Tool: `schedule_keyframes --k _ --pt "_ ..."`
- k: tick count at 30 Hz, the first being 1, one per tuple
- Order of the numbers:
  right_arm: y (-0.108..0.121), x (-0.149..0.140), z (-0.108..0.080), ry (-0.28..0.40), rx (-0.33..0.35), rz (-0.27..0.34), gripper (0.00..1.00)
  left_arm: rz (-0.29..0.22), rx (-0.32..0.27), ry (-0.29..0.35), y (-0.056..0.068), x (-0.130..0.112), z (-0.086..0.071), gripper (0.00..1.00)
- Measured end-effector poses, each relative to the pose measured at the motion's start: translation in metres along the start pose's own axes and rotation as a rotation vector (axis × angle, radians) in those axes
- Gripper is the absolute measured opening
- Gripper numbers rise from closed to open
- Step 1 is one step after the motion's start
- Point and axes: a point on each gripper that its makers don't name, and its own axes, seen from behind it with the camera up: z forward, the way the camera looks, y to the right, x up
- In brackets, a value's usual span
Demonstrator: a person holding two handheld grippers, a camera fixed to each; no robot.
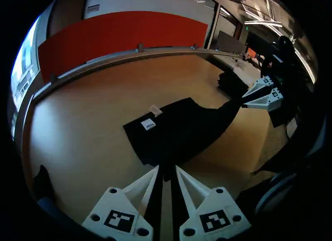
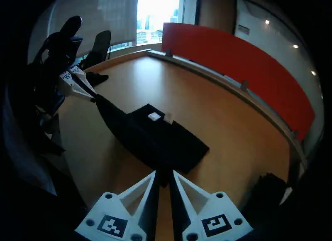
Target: Fold towel
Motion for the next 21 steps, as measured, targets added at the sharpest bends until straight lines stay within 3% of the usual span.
schedule_keyframes --k 14,21 --pt "-0.001 -0.004 0.005 -0.024 0.009 -0.010 0.15 -0.008 -0.008 -0.024 0.002 -0.005 0.006 0.12" --pt "0.006 -0.005 0.014 -0.032 0.012 0.010 0.15 -0.008 0.002 -0.023 -0.007 0.000 0.017 0.12"
